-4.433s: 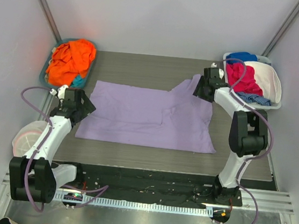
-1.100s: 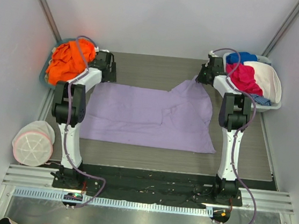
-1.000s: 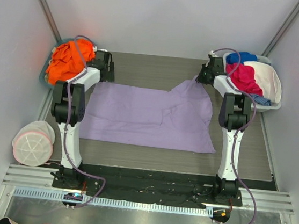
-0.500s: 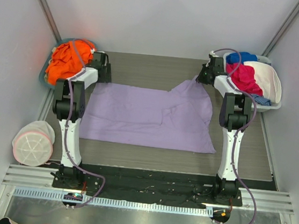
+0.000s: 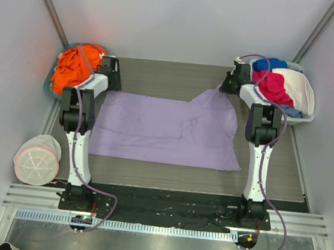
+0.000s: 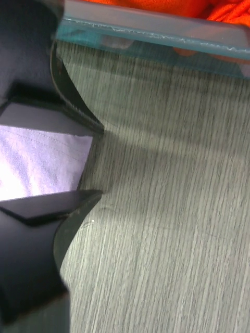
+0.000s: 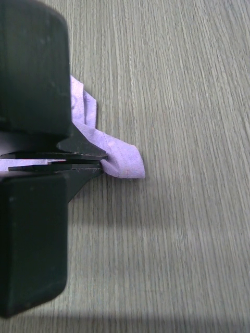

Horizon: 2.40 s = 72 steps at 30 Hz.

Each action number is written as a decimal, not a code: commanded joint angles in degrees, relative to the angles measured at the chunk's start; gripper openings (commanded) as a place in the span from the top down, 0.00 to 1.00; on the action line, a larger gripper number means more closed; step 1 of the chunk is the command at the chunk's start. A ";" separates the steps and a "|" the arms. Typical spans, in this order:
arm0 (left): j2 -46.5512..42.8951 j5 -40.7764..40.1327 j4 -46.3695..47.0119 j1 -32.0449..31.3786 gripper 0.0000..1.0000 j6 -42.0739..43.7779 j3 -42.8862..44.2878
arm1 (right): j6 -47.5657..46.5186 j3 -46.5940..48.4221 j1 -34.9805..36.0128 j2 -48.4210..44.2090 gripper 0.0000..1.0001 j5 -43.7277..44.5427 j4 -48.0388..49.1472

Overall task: Fold and stack the t-shirts
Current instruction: Fold the tshirt

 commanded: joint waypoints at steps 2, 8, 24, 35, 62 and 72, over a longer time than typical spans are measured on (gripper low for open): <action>0.22 -0.78 -1.47 0.99 0.54 0.45 -1.94 | 0.68 -0.18 -0.26 -0.94 0.99 -0.58 0.16; -2.07 -2.01 -0.85 0.99 0.57 0.80 -4.23 | 0.94 -0.09 -0.17 -0.94 0.99 -0.67 -0.02; -4.88 -2.90 -0.68 3.89 0.31 -0.96 -7.83 | 1.38 -0.18 -0.26 -0.59 0.99 -1.37 -0.11; -3.30 -2.89 -1.64 3.81 0.86 -1.13 -6.43 | 1.56 0.08 -0.26 -0.15 0.99 -1.37 -0.11; -7.34 -1.31 -1.55 3.81 0.26 -2.36 -7.92 | 2.00 0.17 -0.35 -0.32 0.99 -1.81 -0.46; -10.68 -0.08 -0.94 3.72 0.27 -3.33 -8.28 | 2.17 0.17 -0.35 0.12 0.99 -2.60 -0.37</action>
